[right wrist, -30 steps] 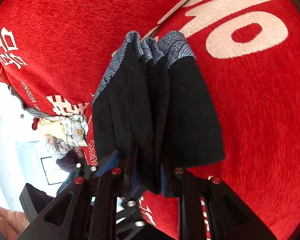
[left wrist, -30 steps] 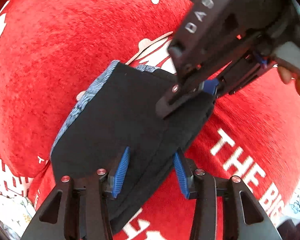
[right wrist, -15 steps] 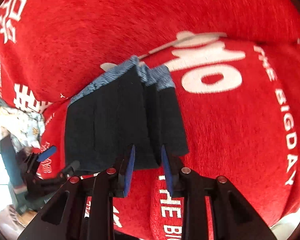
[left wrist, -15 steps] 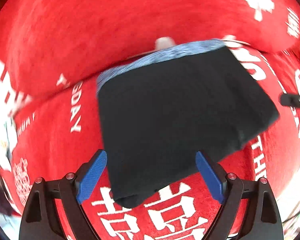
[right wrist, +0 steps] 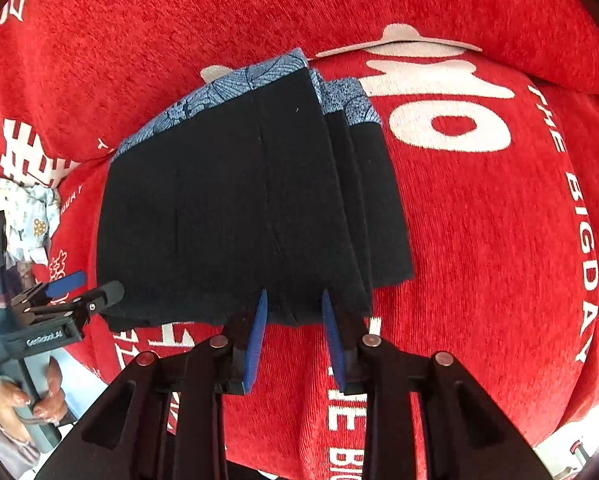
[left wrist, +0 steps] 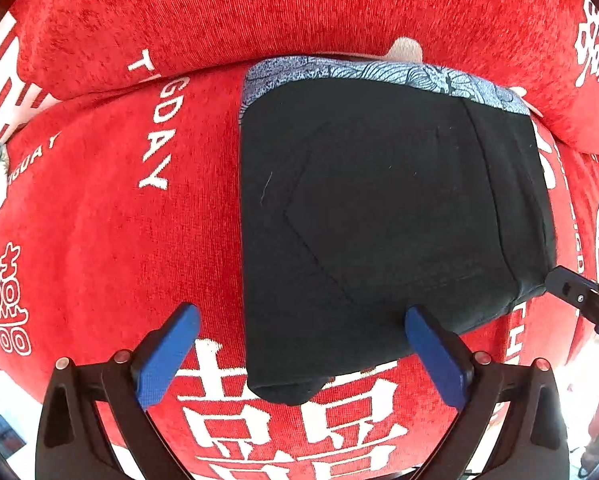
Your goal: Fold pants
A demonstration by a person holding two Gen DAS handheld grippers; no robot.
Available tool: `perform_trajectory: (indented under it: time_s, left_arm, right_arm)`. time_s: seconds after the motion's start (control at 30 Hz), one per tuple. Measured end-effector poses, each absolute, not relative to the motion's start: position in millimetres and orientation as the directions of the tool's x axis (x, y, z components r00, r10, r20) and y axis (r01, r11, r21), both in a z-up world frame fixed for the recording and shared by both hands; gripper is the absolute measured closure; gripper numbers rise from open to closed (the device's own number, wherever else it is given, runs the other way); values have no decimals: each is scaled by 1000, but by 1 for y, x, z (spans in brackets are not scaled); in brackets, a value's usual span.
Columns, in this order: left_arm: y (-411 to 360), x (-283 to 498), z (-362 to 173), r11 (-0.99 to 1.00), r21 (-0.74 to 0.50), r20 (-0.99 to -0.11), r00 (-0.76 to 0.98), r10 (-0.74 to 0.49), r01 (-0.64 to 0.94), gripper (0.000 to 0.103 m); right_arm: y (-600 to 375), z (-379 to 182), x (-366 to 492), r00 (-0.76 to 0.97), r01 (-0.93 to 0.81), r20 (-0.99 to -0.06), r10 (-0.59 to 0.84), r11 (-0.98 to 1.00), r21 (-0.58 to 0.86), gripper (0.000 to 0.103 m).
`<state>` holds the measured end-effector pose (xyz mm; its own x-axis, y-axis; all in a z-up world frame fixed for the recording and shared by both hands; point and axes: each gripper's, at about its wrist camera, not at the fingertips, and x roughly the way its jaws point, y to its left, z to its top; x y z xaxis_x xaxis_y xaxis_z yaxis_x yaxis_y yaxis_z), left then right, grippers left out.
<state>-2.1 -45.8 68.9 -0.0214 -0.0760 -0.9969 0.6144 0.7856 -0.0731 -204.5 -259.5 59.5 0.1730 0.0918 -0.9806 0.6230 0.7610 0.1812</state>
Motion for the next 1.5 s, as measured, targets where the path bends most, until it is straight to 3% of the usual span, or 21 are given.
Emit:
perform_trajectory:
  time_s: [0.13,0.27,0.87,1.27,1.3,1.37,1.5]
  left_arm:
    - [-43,1,66,792,-88,-996,-41,-80,604,0]
    - [-42,2,64,792,-89,-996,-40,-81,605,0]
    - [-39,44,63,834,-105,-994,-36,-101,542,0]
    - [-57,36,42,830,-115,-993,-57,-100,546,0]
    - [-58,36,41,829,-117,-993,-59,-101,547,0]
    - [-59,36,40,828,-116,-993,-61,-99,548,0]
    - [-61,38,36,828,-130,-992,-76,-105,545,0]
  right_arm:
    - [-256,64,-203,150,609,-985,80,777,156,71]
    - [-254,69,-206,144,612,-987,75,777,149,60]
    - [-284,82,-202,207,633,-976,68,751,187,60]
    - [-337,59,-120,292,607,-952,95,750,261,60]
    - [-339,56,-114,285,605,-953,102,752,261,61]
    - [-341,50,-108,257,602,-959,118,757,254,87]
    - [-334,54,-112,227,560,-969,98,801,212,96]
